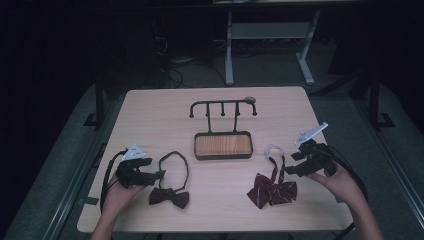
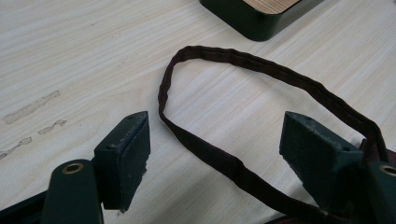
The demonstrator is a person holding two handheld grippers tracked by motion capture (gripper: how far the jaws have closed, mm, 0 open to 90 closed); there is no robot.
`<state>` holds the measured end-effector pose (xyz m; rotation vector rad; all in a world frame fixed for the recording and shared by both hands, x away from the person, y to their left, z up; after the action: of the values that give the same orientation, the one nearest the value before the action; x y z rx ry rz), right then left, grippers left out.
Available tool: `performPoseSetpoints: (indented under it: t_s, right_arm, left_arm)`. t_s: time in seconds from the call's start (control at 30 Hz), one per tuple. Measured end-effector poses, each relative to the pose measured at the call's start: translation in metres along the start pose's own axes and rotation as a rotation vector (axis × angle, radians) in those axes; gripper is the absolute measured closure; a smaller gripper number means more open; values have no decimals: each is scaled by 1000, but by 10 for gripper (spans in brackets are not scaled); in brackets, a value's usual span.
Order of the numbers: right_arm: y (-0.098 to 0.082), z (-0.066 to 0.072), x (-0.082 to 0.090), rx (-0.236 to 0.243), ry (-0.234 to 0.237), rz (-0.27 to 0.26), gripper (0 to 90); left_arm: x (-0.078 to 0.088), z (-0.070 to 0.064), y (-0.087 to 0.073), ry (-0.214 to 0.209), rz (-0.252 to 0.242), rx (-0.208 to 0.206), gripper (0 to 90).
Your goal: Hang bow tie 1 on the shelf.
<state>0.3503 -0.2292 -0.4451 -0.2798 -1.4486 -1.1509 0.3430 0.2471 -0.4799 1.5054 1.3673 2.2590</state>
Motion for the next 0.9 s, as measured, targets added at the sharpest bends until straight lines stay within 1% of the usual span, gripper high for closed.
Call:
performPoseSetpoints:
  t_s: [0.07, 0.1, 0.17, 0.23, 0.27, 0.3, 0.33, 0.47, 0.67, 0.73, 0.9]
  right_arm:
    - [3, -2, -3, -5, 5, 11, 390]
    - [5, -3, -5, -4, 5, 16, 395]
    - [7, -4, -6, -5, 2, 21, 401]
    - [11, -8, -10, -15, -3, 34, 417]
    - [13, -9, -11, -18, -5, 38, 424]
    - [15, -11, -12, -19, -11, 40, 428]
    - [17, -12, -13, -29, -8, 37, 433]
    - [21, -15, -15, -43, -7, 44, 441]
    - [33, -18, -20, -37, -26, 65, 467]
    - [36, -20, -21, -45, -23, 74, 468]
    - [42, -24, -26, -59, -36, 87, 482]
  left_arm:
    - [0, 0, 0, 0, 3, -1, 250]
    - [0, 0, 0, 1, 5, -8, 250]
    - [0, 0, 0, 0, 7, -8, 250]
    - [-1, 0, -1, 0, 6, 2, 250]
    - [-1, 1, -1, 0, 6, 0, 250]
    - [0, 1, -1, 1, 7, -6, 250]
    - [0, 2, -1, 2, 7, -8, 250]
    - [0, 1, -1, 0, -1, -1, 250]
    - [0, 1, 0, 4, -1, -1, 250]
    - [0, 2, -1, 4, 2, -2, 250]
    - [1, 1, 0, 5, -4, 4, 250]
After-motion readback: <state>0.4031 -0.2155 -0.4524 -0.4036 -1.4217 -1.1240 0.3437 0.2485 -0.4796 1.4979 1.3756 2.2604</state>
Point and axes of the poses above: each handheld gripper's, and its own axes: x roughly backward along the jaws, y roughly out of its top, z roughly to its left, the point moved 6 cm from there along -x, roughly forward along the jaws, and after that the axes turned 14 degrees about -x, right-handed, at the moved point
